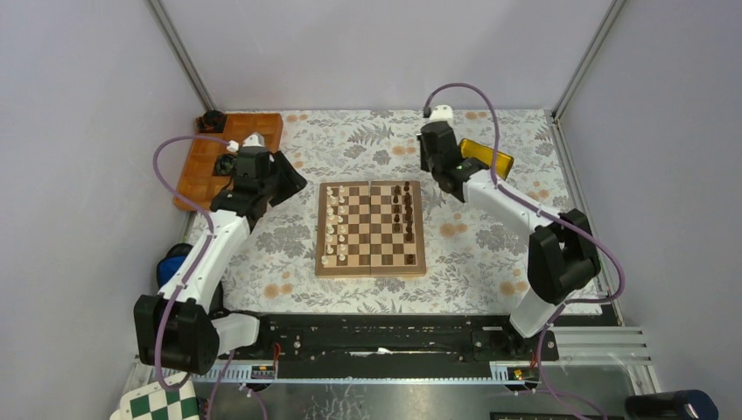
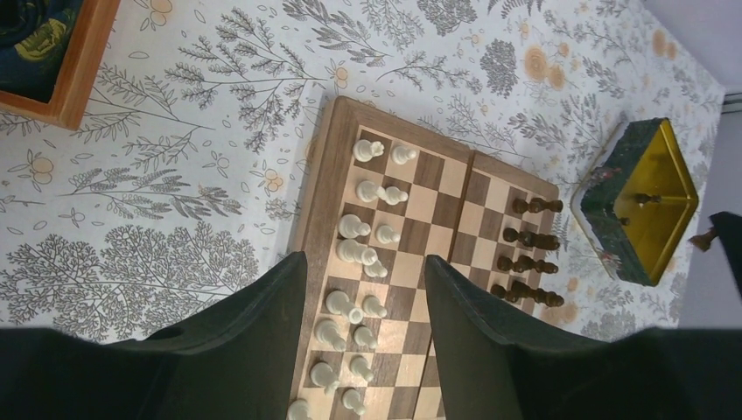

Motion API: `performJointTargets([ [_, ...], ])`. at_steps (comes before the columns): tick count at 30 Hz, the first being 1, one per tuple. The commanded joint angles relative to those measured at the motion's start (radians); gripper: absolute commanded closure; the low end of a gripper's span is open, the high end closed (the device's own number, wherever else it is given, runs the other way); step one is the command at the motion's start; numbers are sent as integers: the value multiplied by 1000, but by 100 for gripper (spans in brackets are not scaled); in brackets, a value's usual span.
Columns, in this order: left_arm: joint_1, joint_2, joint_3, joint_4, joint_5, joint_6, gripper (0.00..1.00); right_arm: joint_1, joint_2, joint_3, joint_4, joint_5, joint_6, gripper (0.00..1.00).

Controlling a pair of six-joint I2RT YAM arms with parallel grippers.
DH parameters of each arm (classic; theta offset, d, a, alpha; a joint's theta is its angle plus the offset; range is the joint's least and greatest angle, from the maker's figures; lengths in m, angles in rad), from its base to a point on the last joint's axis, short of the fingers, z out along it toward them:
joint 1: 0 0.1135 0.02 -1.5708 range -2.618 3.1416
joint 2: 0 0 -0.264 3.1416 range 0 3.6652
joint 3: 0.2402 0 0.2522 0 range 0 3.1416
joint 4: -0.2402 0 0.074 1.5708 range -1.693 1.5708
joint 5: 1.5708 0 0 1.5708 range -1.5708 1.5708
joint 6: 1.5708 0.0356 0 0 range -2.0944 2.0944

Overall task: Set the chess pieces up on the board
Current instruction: Place the chess piece on the chessboard.

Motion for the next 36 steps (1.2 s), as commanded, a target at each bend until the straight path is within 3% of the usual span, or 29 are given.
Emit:
performJointTargets([
  [1, 3, -56, -28, -2, 30, -27, 40, 124, -102, -68, 122, 61, -91, 98],
  [9, 1, -146, -70, -10, 28, -47, 40, 356, -179, -258, 279, 120, -177, 100],
  [16, -10, -194, -92, -5, 21, -70, 40, 531, -229, -483, 545, 193, -266, 100],
  [27, -40, -224, -122, 11, -11, -82, 40, 630, -197, -657, 834, 242, -280, 100],
  [36, -48, -252, -154, 24, -40, -67, 40, 650, -66, -718, 1049, 247, -245, 100],
])
